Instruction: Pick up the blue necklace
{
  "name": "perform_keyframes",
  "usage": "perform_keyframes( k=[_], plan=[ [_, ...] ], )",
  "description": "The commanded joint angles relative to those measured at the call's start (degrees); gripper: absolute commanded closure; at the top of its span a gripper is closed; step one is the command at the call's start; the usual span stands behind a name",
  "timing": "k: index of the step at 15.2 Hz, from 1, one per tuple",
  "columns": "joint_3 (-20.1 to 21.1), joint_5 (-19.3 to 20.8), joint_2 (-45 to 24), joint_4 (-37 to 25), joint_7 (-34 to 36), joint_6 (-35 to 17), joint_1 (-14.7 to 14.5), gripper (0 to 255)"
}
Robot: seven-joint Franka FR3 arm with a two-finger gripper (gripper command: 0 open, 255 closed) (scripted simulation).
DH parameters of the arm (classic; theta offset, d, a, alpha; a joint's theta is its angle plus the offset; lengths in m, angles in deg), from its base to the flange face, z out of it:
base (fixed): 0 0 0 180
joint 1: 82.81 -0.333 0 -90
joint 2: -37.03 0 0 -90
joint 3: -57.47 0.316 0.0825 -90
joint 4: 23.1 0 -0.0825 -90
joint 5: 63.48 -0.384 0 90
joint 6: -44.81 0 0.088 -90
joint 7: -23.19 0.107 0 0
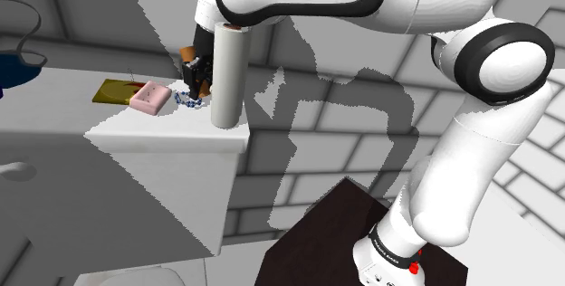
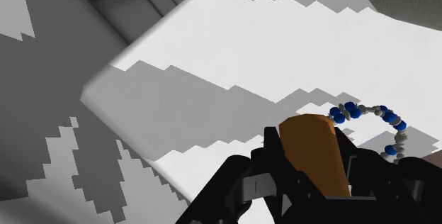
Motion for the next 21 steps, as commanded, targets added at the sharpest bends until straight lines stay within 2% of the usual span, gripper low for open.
perform_keyframes(
  k=[1, 4, 19, 21],
  plan=[
    [0.13, -0.11, -0.35, 0.32, -0.05, 0.02, -0.10, 255],
    [0.13, -0.09, -0.39, -0.08, -0.02, 0.38, -0.11, 255],
    [0.18, 0.46, -1.71, -13.35, 1.06, 12.31, -0.25, 255],
    [0.18, 0.46, -1.74, -13.50, 1.08, 12.43, -0.25, 255]
  ],
)
